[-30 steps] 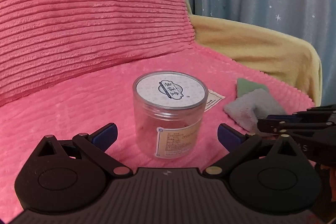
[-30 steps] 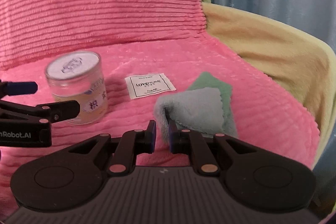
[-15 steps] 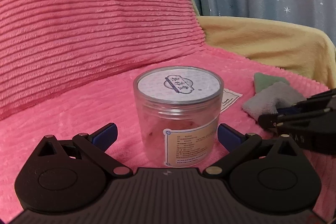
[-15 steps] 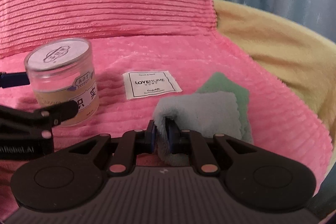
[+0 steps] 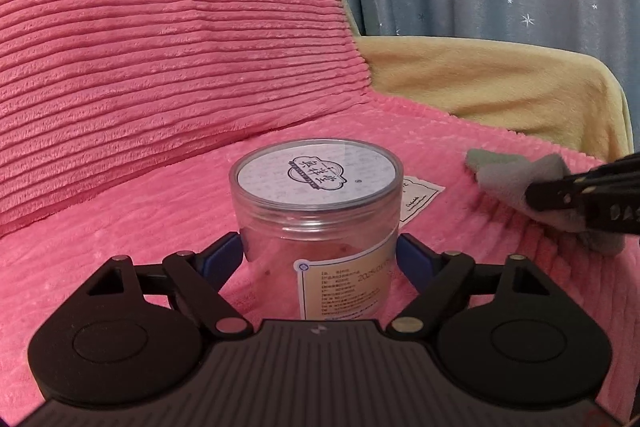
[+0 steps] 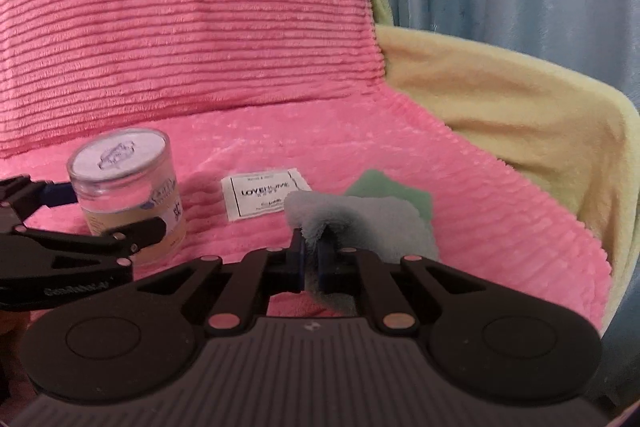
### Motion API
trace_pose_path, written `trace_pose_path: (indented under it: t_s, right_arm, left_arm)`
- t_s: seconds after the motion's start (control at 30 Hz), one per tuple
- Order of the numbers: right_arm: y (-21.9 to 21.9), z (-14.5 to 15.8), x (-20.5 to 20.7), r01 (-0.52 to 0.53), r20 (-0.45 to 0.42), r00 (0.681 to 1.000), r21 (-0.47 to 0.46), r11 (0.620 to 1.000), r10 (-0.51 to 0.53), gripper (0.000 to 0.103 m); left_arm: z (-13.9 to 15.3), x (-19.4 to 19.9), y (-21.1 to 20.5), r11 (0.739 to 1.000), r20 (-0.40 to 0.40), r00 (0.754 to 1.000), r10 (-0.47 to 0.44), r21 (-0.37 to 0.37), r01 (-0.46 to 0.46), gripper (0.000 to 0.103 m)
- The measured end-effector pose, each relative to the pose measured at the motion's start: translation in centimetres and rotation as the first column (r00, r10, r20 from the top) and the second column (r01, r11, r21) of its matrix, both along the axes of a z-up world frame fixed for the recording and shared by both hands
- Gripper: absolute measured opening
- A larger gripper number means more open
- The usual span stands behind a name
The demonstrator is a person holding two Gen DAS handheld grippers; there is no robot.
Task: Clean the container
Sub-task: 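Grasp the clear jar with the left gripper while the right gripper grasps the grey cloth, then lift the jar with the left gripper while the right gripper wipes its lid with the cloth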
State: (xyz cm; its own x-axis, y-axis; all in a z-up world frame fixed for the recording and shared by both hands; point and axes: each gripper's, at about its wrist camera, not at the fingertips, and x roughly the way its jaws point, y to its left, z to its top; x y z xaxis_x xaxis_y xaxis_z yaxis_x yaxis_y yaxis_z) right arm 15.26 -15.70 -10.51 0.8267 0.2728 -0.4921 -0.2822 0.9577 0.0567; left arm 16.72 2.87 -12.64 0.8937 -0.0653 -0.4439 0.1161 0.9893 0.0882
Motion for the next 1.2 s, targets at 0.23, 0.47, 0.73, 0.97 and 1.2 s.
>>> trace_pose_path:
  t_s: [0.23,0.47,0.73,0.97,1.2]
  right_arm:
    - [-0.1,0.9,-0.9,-0.025,0.014,1.0,0.029,0.999,0.025,0.003]
    - [2.0,1.6,-2.0,-0.167,-0.034,0.985,0.004,0.986,0.167,0.003]
    - [4.4,2.4,-3.3,-0.325,-0.094,0.942,-0.016,0.945,0.323,0.004]
    - [3.3,4.0,-2.8,-0.38,-0.171,0.904,0.101,0.919,0.393,0.004]
    - [4.1,3.8,-2.2,-0.428,-0.193,0.866,0.192,0.883,0.461,0.004]
  left_arm:
    - [0.4,-1.8,-0.5,0.993,-0.032,0.993,-0.114,0.001,0.114,0.084]
    - [1.4,-5.2,-1.0,0.966,-0.076,0.965,-0.251,0.048,0.255,0.084]
    - [1.5,-5.7,-0.6,0.958,-0.12,0.952,-0.281,0.025,0.286,0.083]
    - [1.1,-5.2,-0.6,0.958,-0.153,0.947,-0.283,0.007,0.288,0.084]
    - [1.1,-5.3,-0.4,0.958,-0.152,0.946,-0.285,-0.003,0.288,0.084]
